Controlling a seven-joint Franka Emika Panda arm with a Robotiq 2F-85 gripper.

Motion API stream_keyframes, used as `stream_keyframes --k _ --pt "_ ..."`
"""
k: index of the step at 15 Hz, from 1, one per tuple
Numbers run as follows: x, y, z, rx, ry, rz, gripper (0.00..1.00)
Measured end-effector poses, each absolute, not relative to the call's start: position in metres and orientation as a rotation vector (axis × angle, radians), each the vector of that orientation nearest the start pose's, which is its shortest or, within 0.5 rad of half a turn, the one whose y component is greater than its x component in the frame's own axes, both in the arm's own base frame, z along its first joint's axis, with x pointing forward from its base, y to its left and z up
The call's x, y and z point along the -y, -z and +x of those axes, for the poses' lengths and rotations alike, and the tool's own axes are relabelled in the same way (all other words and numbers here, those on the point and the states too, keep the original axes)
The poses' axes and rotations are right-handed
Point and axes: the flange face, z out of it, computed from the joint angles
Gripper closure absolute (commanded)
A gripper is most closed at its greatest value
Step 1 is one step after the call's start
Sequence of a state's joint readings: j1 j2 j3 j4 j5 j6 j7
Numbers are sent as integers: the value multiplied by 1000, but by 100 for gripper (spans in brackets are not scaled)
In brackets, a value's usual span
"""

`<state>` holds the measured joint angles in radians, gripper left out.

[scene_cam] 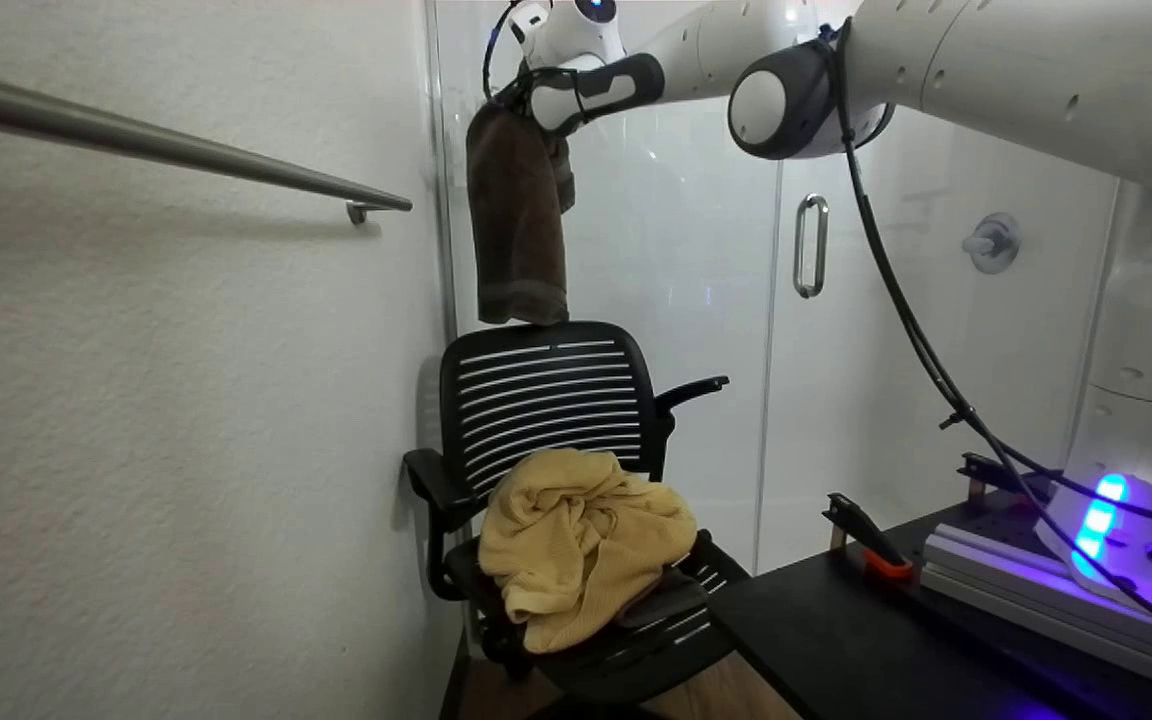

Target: Hang the dark towel on the back of the chair

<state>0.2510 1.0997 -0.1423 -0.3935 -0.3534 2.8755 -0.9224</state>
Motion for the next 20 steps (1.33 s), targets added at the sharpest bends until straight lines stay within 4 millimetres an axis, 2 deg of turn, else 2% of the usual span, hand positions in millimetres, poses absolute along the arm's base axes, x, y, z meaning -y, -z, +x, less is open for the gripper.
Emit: stream_keyframes --k 3,7,9,13,16,20 --pt "-199 -556 792 -1303 -1366 1254 97" --pt "-199 -536 789 -1301 -1424 1140 97" --pt "-206 -538 783 -1310 -1439 1053 97" --pt "-229 -558 762 -1306 -1484 856 97" --pt "-234 -560 758 -1294 -1519 848 97" --pt "-223 -527 771 -1297 -1533 936 97"
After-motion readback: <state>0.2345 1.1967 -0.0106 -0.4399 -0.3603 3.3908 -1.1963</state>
